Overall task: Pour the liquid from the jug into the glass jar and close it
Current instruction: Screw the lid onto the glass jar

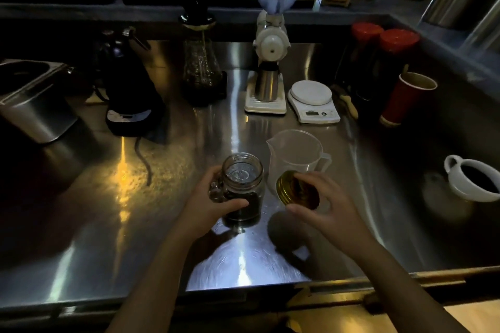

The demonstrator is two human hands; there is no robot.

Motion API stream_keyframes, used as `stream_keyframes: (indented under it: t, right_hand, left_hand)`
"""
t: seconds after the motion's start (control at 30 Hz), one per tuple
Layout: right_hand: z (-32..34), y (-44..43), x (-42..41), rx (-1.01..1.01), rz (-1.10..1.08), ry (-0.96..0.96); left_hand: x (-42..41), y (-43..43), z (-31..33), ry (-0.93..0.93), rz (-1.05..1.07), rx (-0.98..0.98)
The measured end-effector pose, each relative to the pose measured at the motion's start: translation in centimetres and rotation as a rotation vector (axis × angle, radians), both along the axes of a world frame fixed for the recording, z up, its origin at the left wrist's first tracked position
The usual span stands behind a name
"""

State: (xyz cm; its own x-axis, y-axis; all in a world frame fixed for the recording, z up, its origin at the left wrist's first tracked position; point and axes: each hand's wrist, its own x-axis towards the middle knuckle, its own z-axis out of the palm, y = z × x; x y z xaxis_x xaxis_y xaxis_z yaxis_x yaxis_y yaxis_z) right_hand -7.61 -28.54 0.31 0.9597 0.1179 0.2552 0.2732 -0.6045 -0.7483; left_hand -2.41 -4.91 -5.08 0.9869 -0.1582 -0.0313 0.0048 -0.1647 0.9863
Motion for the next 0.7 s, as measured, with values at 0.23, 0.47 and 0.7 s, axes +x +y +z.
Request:
stream_keyframes:
  t: [0.23,0.47,0.7]
  right_hand:
    - [2.8,4.0,2.5,0.014,0.073,-0.059]
    - [2.1,6.5,4.4,-0.11,0.113,-0.051]
    - [1.6,6.4,5.3,-0.259,0.196,-0.083]
  left_hand:
    - [-0.2,-0.1,-0.2,0.001,0.008,-0.043]
    - [-0.4,-0.5,-0.4,0.002,0.013,-0.082]
    - [-0.5,-0.4,-0.6,-0.005,0.011,-0.069]
